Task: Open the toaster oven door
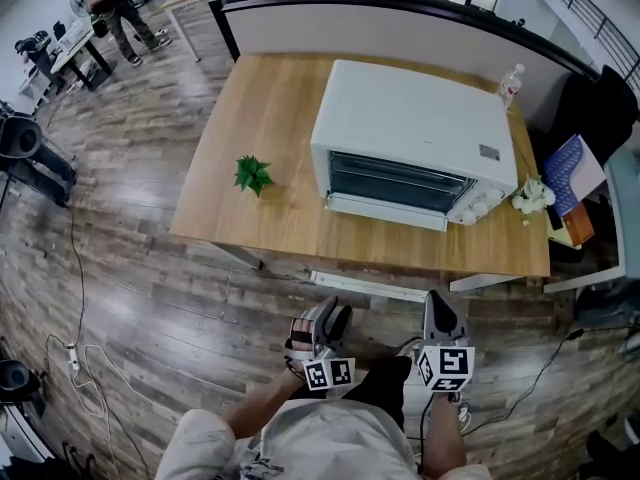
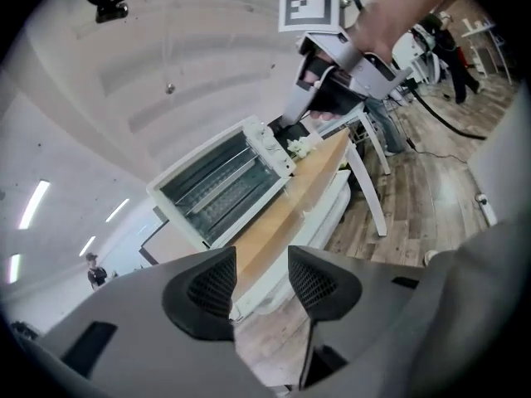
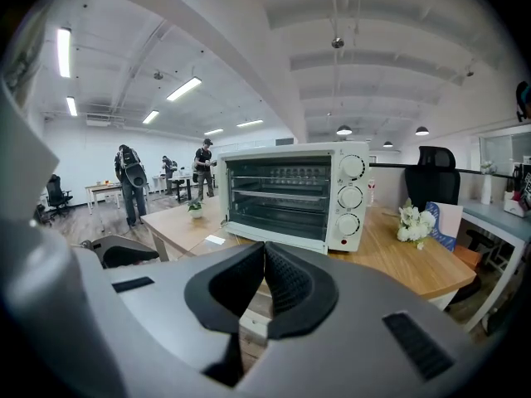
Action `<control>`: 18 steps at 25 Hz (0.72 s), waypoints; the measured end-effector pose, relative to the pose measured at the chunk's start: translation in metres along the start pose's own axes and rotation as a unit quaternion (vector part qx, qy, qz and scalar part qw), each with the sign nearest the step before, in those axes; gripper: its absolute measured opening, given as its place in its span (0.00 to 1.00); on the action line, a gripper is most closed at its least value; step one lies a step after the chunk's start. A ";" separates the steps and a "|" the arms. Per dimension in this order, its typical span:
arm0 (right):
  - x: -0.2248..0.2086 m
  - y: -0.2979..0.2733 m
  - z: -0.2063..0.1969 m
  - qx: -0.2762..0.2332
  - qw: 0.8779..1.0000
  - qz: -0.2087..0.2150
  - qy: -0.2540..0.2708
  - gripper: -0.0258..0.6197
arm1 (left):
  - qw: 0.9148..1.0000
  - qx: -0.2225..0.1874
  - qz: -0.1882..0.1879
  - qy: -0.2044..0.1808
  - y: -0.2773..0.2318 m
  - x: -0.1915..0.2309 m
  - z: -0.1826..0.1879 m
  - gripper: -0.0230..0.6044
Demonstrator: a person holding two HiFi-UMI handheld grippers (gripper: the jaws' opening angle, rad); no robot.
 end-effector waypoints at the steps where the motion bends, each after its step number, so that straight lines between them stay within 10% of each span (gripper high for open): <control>1: 0.000 0.002 0.002 -0.002 1.000 -0.002 0.001 0.08 | 1.000 0.004 0.004 0.015 0.002 0.006 0.001 0.36; 18: -0.003 0.022 0.053 -0.075 0.997 -0.030 -0.001 0.08 | 0.977 -0.020 0.030 0.211 0.018 0.089 0.043 0.36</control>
Point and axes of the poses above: the fingertips, and each gripper's own axes: y backward along the fingers, x to its left, z out of its top, the point moved 3 cm from there along y, backward along the fingers, and after that the axes turned 3 degrees about y, right-handed, at the moved point
